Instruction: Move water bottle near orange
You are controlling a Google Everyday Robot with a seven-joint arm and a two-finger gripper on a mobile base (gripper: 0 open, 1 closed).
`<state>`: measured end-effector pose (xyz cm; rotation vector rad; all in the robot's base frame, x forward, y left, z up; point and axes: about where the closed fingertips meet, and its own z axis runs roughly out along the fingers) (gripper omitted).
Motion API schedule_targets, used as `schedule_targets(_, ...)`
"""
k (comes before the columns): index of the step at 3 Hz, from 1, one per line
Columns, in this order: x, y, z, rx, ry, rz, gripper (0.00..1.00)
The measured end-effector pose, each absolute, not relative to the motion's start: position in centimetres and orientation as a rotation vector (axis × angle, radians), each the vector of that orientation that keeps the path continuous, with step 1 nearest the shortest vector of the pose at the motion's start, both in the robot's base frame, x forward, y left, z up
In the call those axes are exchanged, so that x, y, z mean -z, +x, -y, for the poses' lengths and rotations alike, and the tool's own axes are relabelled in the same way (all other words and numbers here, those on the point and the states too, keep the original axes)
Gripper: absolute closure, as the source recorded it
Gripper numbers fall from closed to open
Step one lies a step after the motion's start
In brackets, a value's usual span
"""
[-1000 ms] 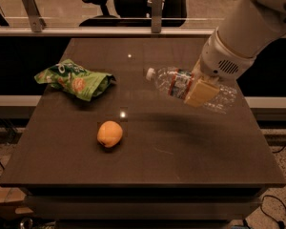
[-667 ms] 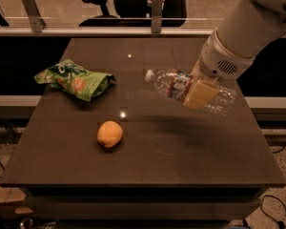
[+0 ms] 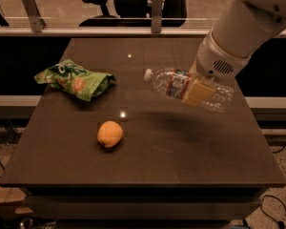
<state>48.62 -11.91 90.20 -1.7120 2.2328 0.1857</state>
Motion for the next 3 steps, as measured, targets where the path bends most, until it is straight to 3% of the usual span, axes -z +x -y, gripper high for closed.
schedule_targets(3,-88.6,47.8,9.4,-0.21,-1.844,-2.26,1.0)
